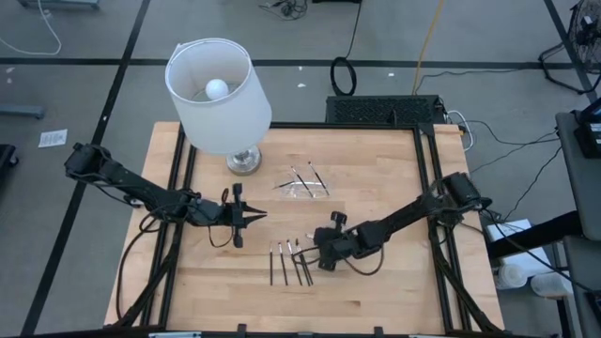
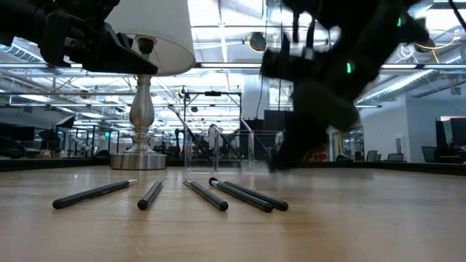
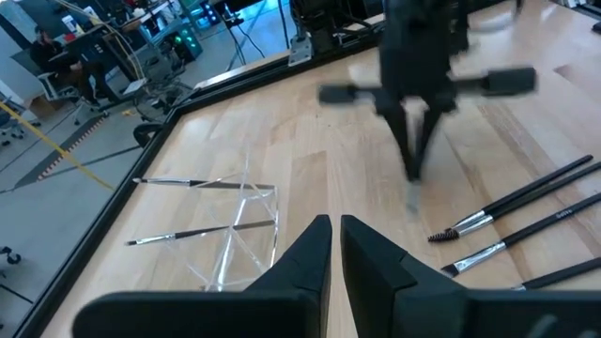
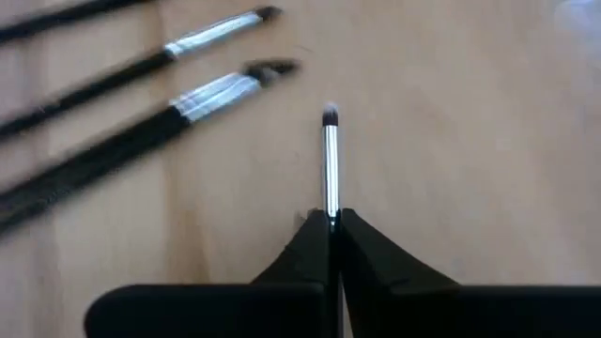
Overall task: Put items in baskets/containers
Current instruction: Put the black eyeshadow brush into the transparent organizer
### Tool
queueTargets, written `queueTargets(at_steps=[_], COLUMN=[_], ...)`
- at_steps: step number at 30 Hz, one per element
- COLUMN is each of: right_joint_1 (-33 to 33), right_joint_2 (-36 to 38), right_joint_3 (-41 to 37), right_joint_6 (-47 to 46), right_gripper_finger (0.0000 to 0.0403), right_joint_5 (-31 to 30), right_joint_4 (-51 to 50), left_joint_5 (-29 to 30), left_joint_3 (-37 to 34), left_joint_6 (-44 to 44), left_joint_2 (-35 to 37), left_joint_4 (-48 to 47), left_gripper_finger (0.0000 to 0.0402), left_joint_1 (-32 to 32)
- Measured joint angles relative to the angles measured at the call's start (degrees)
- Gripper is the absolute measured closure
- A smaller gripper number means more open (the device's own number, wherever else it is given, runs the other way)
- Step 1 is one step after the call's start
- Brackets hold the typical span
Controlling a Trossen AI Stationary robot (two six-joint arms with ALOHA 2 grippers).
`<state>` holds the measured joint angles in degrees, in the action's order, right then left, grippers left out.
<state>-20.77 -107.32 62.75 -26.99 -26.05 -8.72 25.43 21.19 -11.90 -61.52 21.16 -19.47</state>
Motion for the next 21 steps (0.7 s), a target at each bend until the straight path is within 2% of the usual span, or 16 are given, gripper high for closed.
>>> queueTargets(at_steps=[6, 9, 13, 16, 19, 21], right_joint_1=[0.1, 0.3, 2.9, 5.7, 9.6, 12.0], right_joint_2=[8.6, 12.8, 18.8, 20.2, 19.1, 16.8], right_joint_3=[-0.9, -4.2, -14.5, -25.1, -32.9, -35.4], right_joint_6=[6.5, 10.0, 17.2, 22.0, 23.8, 23.2], right_gripper_finger=[0.0402, 0.0402, 0.0402, 0.0402, 0.0402, 0.0402], right_joint_5=[-9.7, -14.4, -15.6, -14.6, -7.6, -5.1], right_joint_4=[6.8, 14.8, 38.0, 63.9, 87.3, 93.1], left_joint_5=[-0.1, -0.1, -0.1, -0.2, -0.1, -0.1], left_joint_3=[0.0, 0.0, 0.0, 0.0, 0.0, 0.0], left_joint_6=[0.1, 0.1, 0.2, 0.2, -0.1, -0.3], left_joint_2=[0.0, 0.0, 0.0, 0.0, 0.0, 0.0], left_joint_4=[-0.3, -0.5, -0.5, -0.4, -0.4, -0.1], left_gripper_finger=[0.0364, 0.0364, 0.0364, 0.0364, 0.0364, 0.0364], left_joint_1=[0.0, 0.0, 0.0, 0.0, 0.0, 0.0])
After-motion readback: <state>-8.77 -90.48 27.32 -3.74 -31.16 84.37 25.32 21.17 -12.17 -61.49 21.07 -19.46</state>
